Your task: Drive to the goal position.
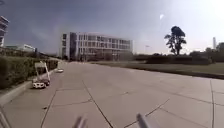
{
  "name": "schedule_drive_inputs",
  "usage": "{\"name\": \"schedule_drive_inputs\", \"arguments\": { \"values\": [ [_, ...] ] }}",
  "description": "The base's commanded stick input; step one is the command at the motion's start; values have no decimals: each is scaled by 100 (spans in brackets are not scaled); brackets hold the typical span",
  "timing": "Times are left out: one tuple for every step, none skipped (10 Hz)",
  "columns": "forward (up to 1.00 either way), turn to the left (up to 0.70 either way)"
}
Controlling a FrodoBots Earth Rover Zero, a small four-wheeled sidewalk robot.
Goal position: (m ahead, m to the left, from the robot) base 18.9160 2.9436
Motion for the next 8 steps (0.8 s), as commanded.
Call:
{"name": "schedule_drive_inputs", "arguments": {
  "values": [
    [70, 0],
    [70, 0],
    [70, 0],
    [70, 0],
    [70, 0],
    [70, 0],
    [70, 0],
    [70, 0]
  ]
}}
